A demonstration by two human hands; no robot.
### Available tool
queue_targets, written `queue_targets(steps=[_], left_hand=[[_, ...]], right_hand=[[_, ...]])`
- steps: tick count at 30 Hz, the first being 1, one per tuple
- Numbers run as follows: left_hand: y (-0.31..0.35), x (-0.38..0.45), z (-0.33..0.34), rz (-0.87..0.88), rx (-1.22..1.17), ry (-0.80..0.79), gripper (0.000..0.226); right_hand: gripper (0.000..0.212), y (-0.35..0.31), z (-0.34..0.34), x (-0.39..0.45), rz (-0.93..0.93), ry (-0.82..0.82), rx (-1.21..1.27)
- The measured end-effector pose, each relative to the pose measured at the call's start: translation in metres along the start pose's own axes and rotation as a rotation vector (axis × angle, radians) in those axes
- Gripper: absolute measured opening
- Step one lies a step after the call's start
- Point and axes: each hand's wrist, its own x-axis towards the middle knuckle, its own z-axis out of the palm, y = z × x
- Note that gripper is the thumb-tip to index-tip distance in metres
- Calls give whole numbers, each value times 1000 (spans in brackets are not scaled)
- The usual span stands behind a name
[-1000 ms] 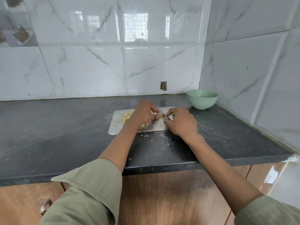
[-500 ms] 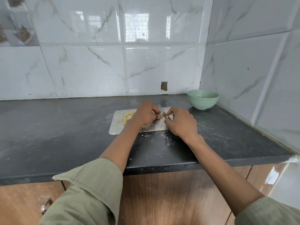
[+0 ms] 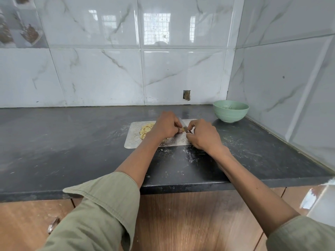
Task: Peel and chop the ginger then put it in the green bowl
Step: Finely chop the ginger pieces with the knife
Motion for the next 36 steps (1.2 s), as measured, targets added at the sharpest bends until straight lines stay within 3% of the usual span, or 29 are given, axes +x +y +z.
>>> queue_targets(steps=[13, 27, 36], left_hand=[[2, -3, -4, -17, -8, 13, 16], [3, -3, 0, -10, -12, 26, 15], [4, -5, -2, 19, -25, 31, 13]], right_hand=[[15, -4, 9, -11, 8, 129, -42], [7, 2, 13, -3, -33, 75, -41], [5, -1, 3, 2, -19, -42, -41]])
